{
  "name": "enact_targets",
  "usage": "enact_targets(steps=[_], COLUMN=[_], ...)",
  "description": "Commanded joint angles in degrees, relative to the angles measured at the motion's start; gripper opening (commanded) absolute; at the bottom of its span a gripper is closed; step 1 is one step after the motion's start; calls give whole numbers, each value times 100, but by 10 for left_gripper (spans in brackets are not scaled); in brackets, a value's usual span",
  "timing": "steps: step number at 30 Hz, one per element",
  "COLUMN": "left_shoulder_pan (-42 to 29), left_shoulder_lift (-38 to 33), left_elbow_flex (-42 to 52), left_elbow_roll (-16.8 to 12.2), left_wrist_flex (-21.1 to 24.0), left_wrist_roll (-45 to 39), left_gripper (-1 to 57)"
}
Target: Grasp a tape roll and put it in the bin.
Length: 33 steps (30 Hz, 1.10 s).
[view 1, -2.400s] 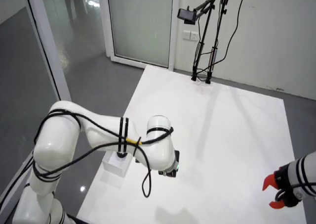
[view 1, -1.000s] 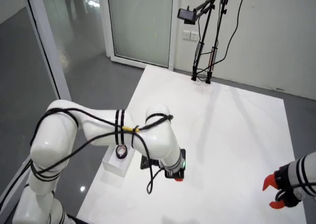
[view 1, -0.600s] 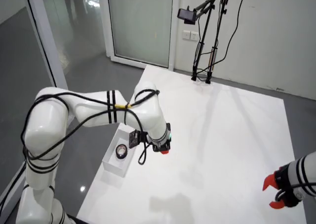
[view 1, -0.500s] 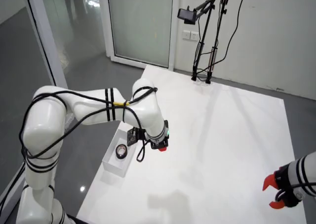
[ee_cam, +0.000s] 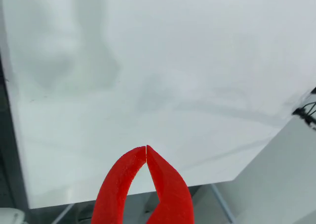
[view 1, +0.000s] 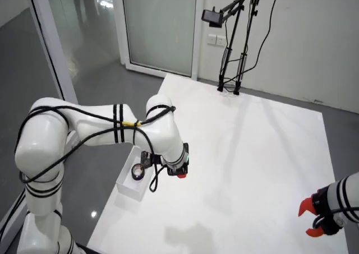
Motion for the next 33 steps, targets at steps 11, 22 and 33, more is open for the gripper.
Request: enact_targets(steps=[11, 22, 33], left_shoulder_pan=[-646, 373, 523], left_shoulder_lift=[-85, -94, -111], left_elbow_flex=[148, 148, 148], left_elbow_roll=[5, 31, 49], left_wrist_flex=[-2, -2, -2], left_wrist_roll=[2, 2, 2], left_gripper=[0, 0, 0])
